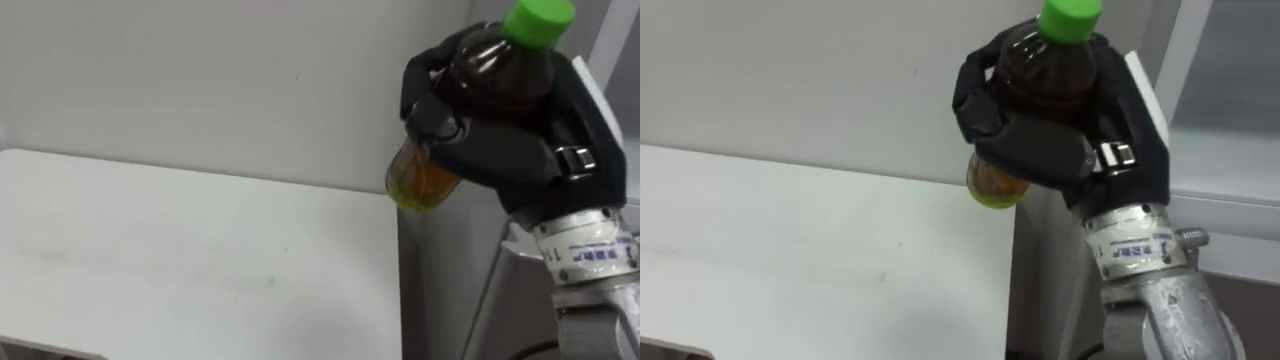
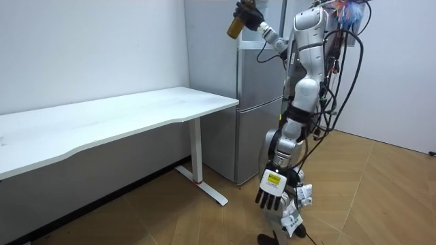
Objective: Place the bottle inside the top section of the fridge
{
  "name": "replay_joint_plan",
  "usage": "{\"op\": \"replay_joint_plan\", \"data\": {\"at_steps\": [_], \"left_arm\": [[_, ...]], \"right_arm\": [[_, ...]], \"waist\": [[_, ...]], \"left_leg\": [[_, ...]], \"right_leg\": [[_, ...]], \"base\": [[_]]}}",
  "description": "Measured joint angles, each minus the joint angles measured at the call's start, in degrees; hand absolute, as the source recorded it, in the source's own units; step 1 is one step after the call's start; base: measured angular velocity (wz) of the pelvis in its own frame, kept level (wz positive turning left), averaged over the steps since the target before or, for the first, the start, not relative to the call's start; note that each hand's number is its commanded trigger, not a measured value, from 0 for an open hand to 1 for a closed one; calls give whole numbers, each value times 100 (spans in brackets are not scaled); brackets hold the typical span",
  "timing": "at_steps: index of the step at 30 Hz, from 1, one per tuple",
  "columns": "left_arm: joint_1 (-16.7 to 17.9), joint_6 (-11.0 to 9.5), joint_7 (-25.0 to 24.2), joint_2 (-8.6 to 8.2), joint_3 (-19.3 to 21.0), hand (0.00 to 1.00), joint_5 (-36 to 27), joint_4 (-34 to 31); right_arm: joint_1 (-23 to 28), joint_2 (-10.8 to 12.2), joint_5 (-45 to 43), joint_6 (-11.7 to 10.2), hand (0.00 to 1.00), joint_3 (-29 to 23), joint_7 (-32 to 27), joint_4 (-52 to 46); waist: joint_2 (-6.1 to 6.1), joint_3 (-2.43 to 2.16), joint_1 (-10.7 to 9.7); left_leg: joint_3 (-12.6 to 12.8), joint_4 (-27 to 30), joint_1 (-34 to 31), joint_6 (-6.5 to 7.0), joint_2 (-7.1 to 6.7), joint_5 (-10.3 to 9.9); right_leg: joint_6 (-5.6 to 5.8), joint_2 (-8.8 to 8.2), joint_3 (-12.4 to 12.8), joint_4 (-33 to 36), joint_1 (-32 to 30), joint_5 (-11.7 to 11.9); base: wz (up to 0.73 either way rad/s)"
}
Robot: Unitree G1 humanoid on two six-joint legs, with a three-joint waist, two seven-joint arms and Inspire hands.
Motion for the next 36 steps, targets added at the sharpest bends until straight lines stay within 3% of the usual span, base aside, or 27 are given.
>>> {"op": "replay_joint_plan", "data": {"at_steps": [4,8,12,19,26,36], "left_arm": [[183,-105,-5,-16,328,0,-21,10],[332,-160,-1,-16,592,0,-32,11],[328,-272,27,25,622,0,-40,124],[304,-291,97,14,629,0,-52,243],[305,-351,96,-28,842,0,-56,238],[304,-350,108,-23,841,0,-79,248]], "right_arm": [[160,-222,34,0,100,-610,-45,-229],[261,-441,97,-91,100,-1100,-305,-436],[267,-449,2,-110,100,-1267,-584,-438],[428,-458,50,-119,100,-1660,-1082,-505],[759,-458,229,-539,100,-2308,-1507,-507],[1234,-458,220,-574,100,-2397,-1757,-409]], "waist": [[-100,-58,-182],[-146,-43,-341],[-175,-33,-450],[-174,-29,-619],[-118,-27,-680],[-93,-16,-755]], "left_leg": [[7,-28,19,0,3,0],[89,-80,97,-3,22,-2],[182,-114,120,-20,63,-14],[282,-96,95,-26,90,-20],[290,-98,91,-24,91,-40],[408,-105,120,-25,112,-40]], "right_leg": [[1,21,22,-16,5,1],[-3,43,114,-12,7,3],[-34,88,207,-13,-12,32],[-46,108,282,-16,-91,64],[-41,113,297,-29,-95,67],[-45,130,385,-15,-118,69]], "base": [[0],[-10],[-18],[-7],[0],[-5]]}}
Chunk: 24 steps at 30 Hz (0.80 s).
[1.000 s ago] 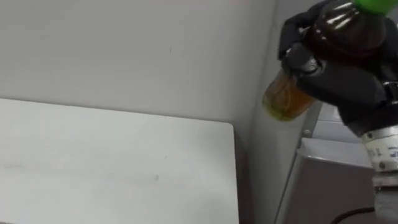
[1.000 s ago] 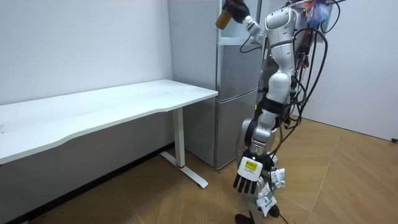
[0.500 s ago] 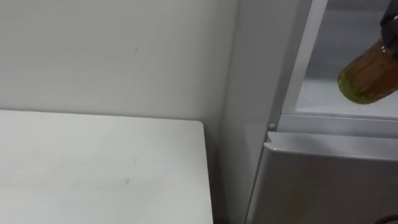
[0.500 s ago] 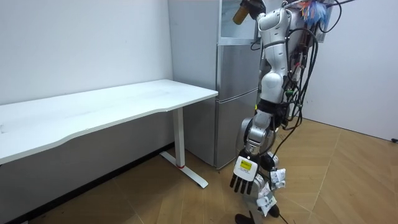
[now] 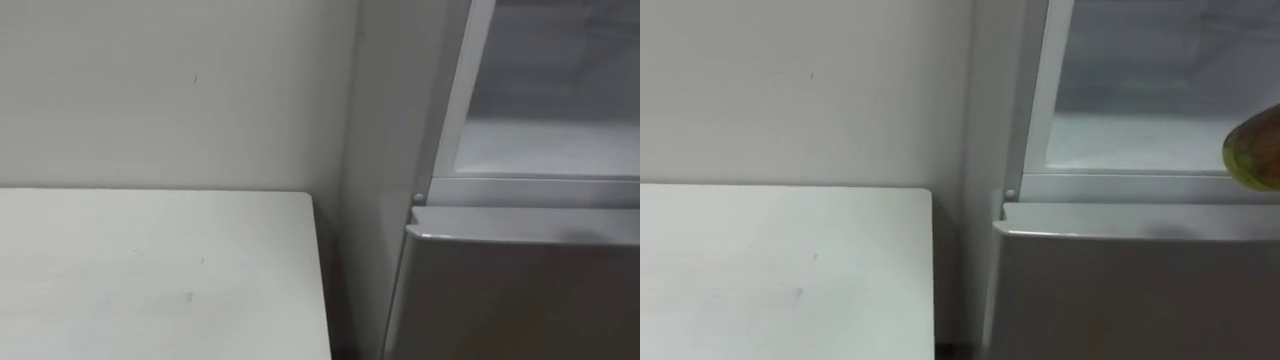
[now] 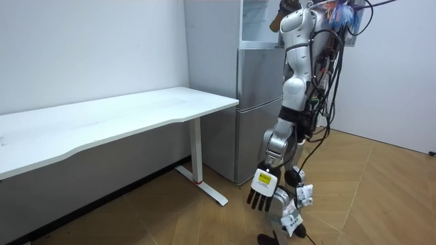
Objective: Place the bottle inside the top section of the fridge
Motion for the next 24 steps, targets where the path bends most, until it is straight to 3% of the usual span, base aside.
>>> {"op": "replay_joint_plan", "data": {"at_steps": [6,8,10,15,20,24], "left_arm": [[-47,0,126,6,-5,0,-4,-21],[-107,1,140,17,-6,0,-6,-13],[-130,1,140,18,-6,0,-7,-14],[-149,10,139,18,-6,0,-138,-16],[-246,96,139,76,-2,0,-169,-38],[-263,121,116,163,-3,0,-172,-42]], "right_arm": [[-75,-2,-13,5,100,125,9,120],[-329,-5,2,5,100,216,52,354],[-549,-6,4,9,100,258,50,570],[-887,-79,2,22,100,349,23,962],[-1240,-455,10,383,100,534,46,1481],[-1288,-739,6,549,100,536,19,1711]], "waist": [[-14,28,79],[-18,87,105],[-12,98,126],[-12,79,215],[-23,67,254],[-50,44,332]], "left_leg": [[66,18,-18,-3,22,-2],[59,10,-29,-4,24,-5],[59,11,-44,-3,24,-6],[56,65,-99,-6,27,1],[49,92,-118,-6,29,0],[48,100,-122,-7,29,0]], "right_leg": [[-14,8,52,66,-68,13],[-18,8,56,82,-78,15],[-22,7,56,82,-92,17],[-24,7,51,93,-169,19],[-24,1,43,91,-179,18],[-24,-28,42,90,-173,18]], "base": [[-6],[0],[0],[0],[0],[0]]}}
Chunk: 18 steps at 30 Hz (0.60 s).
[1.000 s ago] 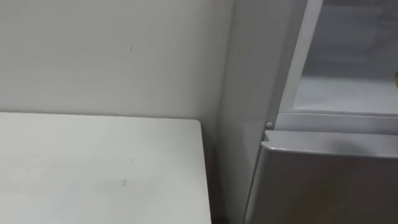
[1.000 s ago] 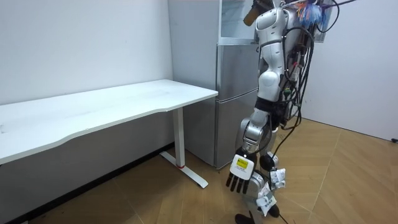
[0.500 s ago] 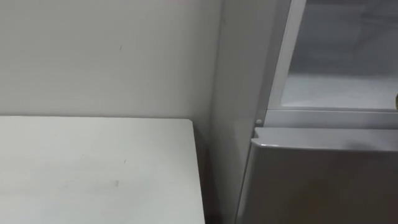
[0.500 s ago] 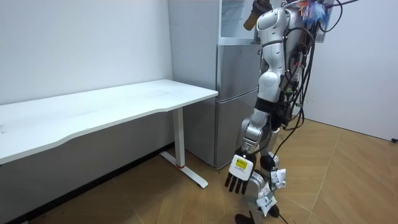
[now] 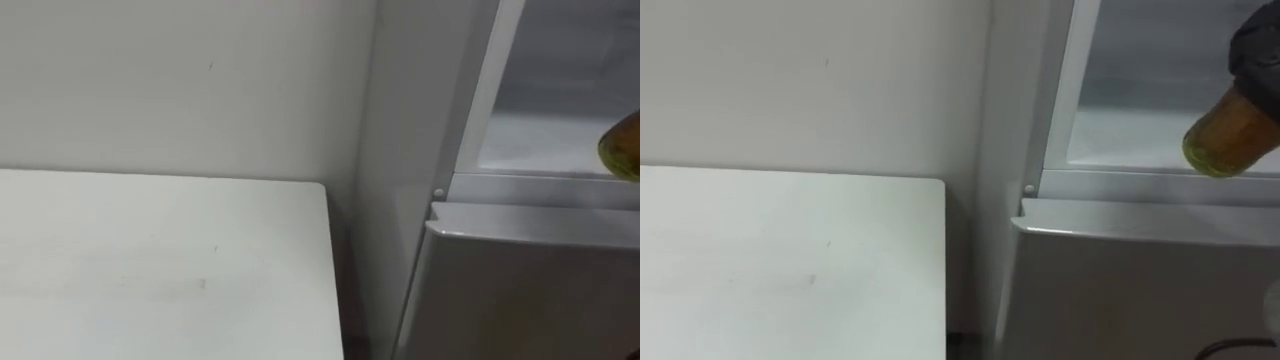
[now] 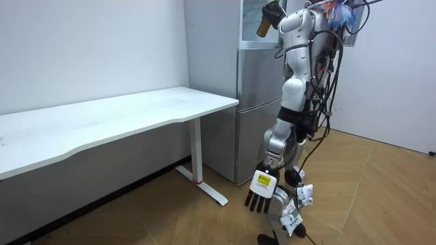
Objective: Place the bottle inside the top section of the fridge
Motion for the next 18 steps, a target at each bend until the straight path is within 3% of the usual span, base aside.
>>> {"op": "replay_joint_plan", "data": {"at_steps": [7,15,18], "left_arm": [[-72,79,-49,54,27,0,-6,-195],[-76,257,-12,56,174,0,-1,-330],[-84,339,-25,69,223,0,4,-419]], "right_arm": [[-673,-198,97,134,100,36,2,1130],[-703,-337,157,392,100,116,33,1729],[-1097,-508,78,452,100,311,31,1981]], "waist": [[-51,-11,5],[-113,-5,91],[-96,-15,108]], "left_leg": [[-3,14,13,1,-9,1],[-23,9,-1,1,-6,-1],[-25,5,2,0,2,0]], "right_leg": [[0,19,6,-2,15,0],[-3,38,6,-22,15,2],[-5,49,3,-23,14,3]], "base": [[0],[0],[0]]}}
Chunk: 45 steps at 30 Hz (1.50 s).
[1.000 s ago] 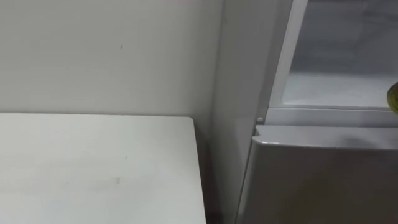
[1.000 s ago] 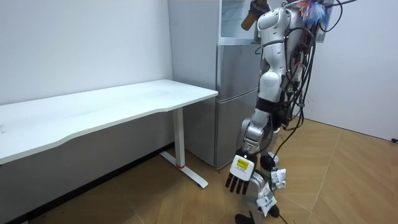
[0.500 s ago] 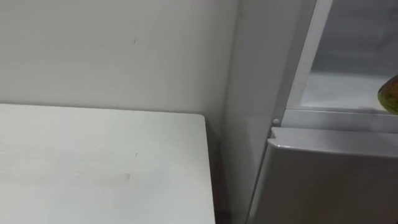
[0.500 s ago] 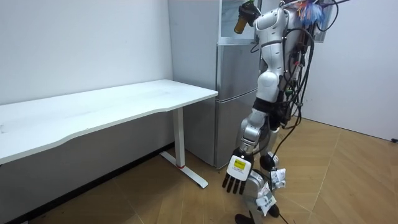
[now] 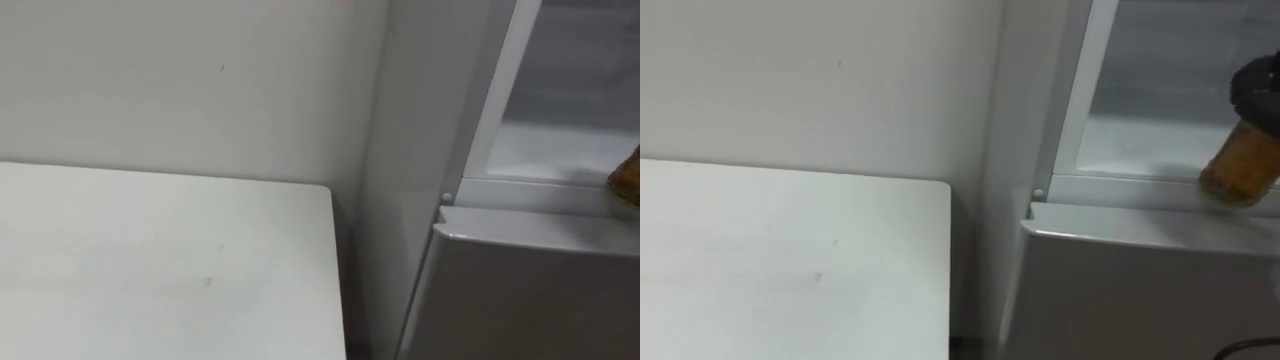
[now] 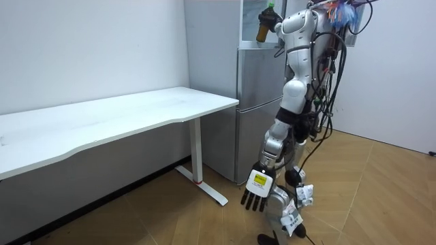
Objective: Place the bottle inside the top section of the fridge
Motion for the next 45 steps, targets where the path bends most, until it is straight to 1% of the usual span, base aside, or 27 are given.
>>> {"op": "replay_joint_plan", "data": {"at_steps": [2,3,4,8,11,12,15,18,20,21,25,27,31,34,35,36,37,38,39,41,43,45], "left_arm": [[-38,2,-6,21,17,0,-7,-61],[-53,2,-6,25,17,0,-7,-73],[-64,2,-6,28,18,0,-7,-83],[-8,43,-16,27,30,0,-10,-164],[120,28,-15,61,35,0,-14,-233],[137,26,-14,65,35,0,-14,-231],[271,-8,-11,74,34,0,-22,-196],[398,-7,4,108,34,0,-22,-85],[431,-5,4,123,36,0,-9,-4],[433,-5,3,123,36,0,-8,-4],[471,-6,1,134,131,0,-7,-12],[476,-7,1,144,229,0,-7,-33],[476,-6,2,151,246,0,-7,-35],[476,-8,8,152,246,0,-10,-26],[477,-8,12,152,245,0,-8,-23],[477,-7,13,152,242,0,-10,-21],[480,-5,13,151,231,0,-12,-20],[482,-2,13,148,230,0,-12,-20],[482,-2,13,148,229,0,-12,-21],[482,1,13,149,229,0,-21,-12],[478,2,12,149,230,0,-39,-8],[480,4,5,149,235,0,-71,-6]], "right_arm": [[-248,-127,-56,2,100,147,103,409],[-272,-161,-56,7,100,169,114,485],[-337,-173,-53,2,100,172,131,563],[-510,-176,24,-4,100,170,304,826],[-632,-184,398,-9,100,135,410,1101],[-631,-196,427,-11,100,132,413,1114],[-635,-294,468,-30,100,132,405,1258],[-644,-392,481,-72,100,245,280,1411],[-692,-495,479,-75,100,373,262,1523],[-695,-509,475,-75,100,382,262,1534],[-700,-586,476,-91,100,575,272,1546],[-700,-602,477,-92,100,589,305,1554],[-702,-603,462,-151,100,590,317,1564],[-701,-603,516,-254,99,588,286,1585],[-701,-603,553,-304,78,587,264,1586],[-701,-603,570,-321,66,588,258,1586],[-701,-603,589,-361,12,593,246,1586],[-701,-603,609,-389,0,627,228,1586],[-701,-603,619,-398,0,649,223,1588],[-701,-603,624,-572,0,749,218,1584],[-701,-603,651,-666,0,812,246,1585],[-701,-603,677,-706,0,839,257,1591]], "waist": [[-4,-1,57],[-6,0,65],[-5,-1,95],[-5,-2,112],[-3,-8,116],[-1,-8,126],[39,-30,211],[52,-28,242],[51,-28,242],[49,-26,244],[30,-16,358],[2,-2,392],[-13,6,464],[-1,6,499],[10,4,508],[21,4,524],[50,-6,548],[88,-17,586],[106,-13,610],[183,-4,682],[207,5,721],[204,11,741]], "left_leg": [[-16,1,2,-4,3,2],[-21,1,0,-4,2,2],[-28,2,-1,-4,1,2],[-48,24,-1,-4,-2,3],[-118,34,7,-4,-12,2],[-121,34,8,-4,-11,2],[-137,35,10,-3,-11,2],[-168,22,37,-4,-10,1],[-262,27,0,-5,-22,0],[-286,27,-8,-6,-27,2],[-290,24,-8,-16,-30,13],[-301,28,-17,-15,-36,13],[-332,31,-43,-13,-48,12],[-397,68,-78,-13,-53,13],[-432,94,-106,-13,-53,13],[-438,98,-110,-13,-51,12],[-448,107,-118,-14,-48,12],[-457,108,-118,-14,-48,12],[-457,108,-117,-14,-47,12],[-480,114,-117,-14,-49,12],[-490,115,-121,-15,-48,13],[-557,113,-172,-16,-57,12]], "right_leg": [[-6,4,-4,0,3,3],[-6,4,-6,0,3,4],[-6,2,-9,-1,6,4],[-5,-10,-63,-1,35,4],[-4,-20,-184,-66,116,10],[-6,-17,-188,-74,122,14],[-8,-18,-193,-67,136,17],[-8,-21,-245,-67,203,17],[-8,-30,-314,-66,213,17],[-8,-33,-326,-66,212,17],[-9,-31,-326,-64,213,17],[-9,-31,-327,-70,210,17],[-8,-38,-348,-73,195,17],[-7,-50,-468,-74,196,17],[-7,-51,-495,-76,194,16],[-7,-51,-513,-77,195,16],[-7,-53,-547,-78,200,16],[-7,-57,-564,-78,202,16],[-6,-59,-570,-78,203,16],[-6,-65,-624,-79,221,16],[-6,-68,-627,-85,221,16],[-6,-63,-684,-90,222,16]], "base": [[2],[5],[4],[5],[11],[4],[2],[8],[15],[13],[1],[0],[3],[12],[13],[11],[7],[5],[4],[4],[4],[14]]}}
